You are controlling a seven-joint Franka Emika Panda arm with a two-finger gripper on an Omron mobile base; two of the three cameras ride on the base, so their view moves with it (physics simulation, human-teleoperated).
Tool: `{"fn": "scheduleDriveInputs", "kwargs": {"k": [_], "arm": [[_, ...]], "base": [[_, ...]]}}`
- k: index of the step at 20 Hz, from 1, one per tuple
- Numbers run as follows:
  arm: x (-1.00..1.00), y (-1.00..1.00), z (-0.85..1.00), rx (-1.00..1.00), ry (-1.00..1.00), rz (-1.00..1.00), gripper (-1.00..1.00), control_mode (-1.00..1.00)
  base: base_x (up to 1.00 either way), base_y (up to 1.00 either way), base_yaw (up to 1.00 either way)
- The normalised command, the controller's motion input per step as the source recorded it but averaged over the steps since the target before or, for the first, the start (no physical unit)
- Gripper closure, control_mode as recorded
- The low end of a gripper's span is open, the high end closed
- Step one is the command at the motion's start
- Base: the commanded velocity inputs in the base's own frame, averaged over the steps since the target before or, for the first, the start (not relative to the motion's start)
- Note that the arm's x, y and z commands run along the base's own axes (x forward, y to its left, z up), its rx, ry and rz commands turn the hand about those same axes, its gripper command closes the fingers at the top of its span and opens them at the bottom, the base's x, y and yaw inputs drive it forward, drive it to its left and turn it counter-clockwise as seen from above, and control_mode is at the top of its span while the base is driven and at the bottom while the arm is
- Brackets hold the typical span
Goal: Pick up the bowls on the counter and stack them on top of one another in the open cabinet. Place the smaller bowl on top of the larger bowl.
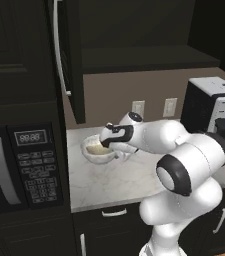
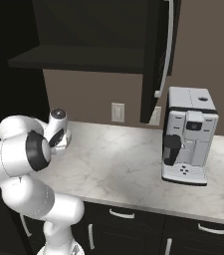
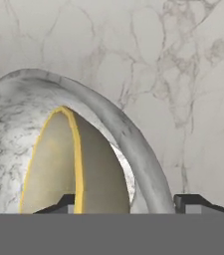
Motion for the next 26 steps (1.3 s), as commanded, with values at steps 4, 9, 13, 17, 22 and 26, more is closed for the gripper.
{"fn": "scheduleDriveInputs", "kwargs": {"k": [4, 9, 13, 17, 22, 26], "arm": [[0.0, 0.06, -0.07, 0.0, 0.02, 0.0, 1.0, -1.0], [-0.13, 0.0, 0.07, 0.01, -0.04, 0.0, 1.0, -1.0], [-0.28, -0.01, 0.25, 0.03, -0.06, 0.0, 1.0, -1.0], [-0.32, -0.14, 0.4, 0.03, -0.06, 0.01, 1.0, -1.0], [-0.33, -0.2, 0.55, 0.03, -0.03, 0.0, 1.0, -1.0], [-0.26, -0.23, 0.67, 0.01, 0.0, 0.0, 1.0, -1.0]], "base": [[0.0, 0.0, 0.0], [0.0, 0.0, 0.0], [0.0, 0.0, 0.0], [0.0, 0.0, 0.0], [0.0, 0.0, 0.0], [0.0, 0.0, 0.0]]}}
